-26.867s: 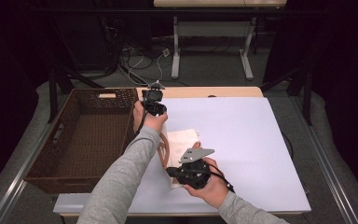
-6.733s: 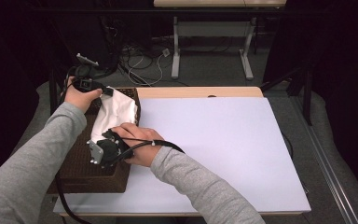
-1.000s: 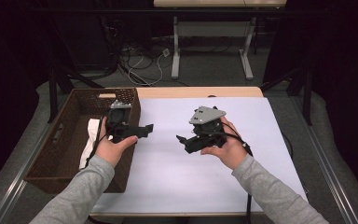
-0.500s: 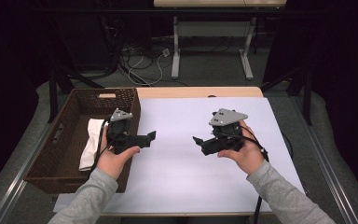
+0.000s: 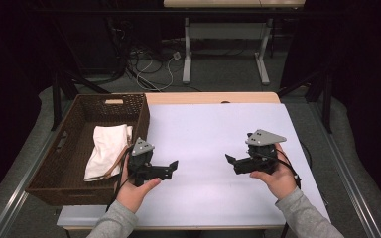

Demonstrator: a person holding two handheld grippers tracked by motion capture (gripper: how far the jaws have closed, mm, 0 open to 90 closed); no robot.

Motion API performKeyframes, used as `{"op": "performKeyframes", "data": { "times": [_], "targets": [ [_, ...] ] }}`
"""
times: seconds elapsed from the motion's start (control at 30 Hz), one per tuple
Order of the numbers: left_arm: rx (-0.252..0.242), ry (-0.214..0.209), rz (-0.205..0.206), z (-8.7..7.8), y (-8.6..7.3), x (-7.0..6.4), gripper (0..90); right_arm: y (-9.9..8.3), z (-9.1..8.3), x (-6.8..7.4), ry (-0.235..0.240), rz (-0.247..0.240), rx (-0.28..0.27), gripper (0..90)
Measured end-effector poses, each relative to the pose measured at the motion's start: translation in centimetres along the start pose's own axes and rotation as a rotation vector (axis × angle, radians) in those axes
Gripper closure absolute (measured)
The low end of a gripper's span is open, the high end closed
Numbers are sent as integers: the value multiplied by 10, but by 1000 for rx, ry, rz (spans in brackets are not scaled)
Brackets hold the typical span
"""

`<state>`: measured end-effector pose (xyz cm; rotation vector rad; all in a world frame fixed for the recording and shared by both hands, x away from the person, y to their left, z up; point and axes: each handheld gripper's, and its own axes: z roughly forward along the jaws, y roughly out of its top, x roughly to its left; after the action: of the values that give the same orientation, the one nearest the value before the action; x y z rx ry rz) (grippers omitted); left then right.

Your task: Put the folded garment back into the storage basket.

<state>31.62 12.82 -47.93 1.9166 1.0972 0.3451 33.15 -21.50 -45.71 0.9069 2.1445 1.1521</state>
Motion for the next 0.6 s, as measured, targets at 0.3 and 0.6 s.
{"op": "performKeyframes", "data": {
  "times": [0.3,0.6],
  "targets": [
    [2,-25,24,19,-24,0,11,-35,-3,0,-48,62,12,8],
    [-23,-59,-6,35,-42,1,11,-58,3,3,-87,82,39,57]
  ]
}}
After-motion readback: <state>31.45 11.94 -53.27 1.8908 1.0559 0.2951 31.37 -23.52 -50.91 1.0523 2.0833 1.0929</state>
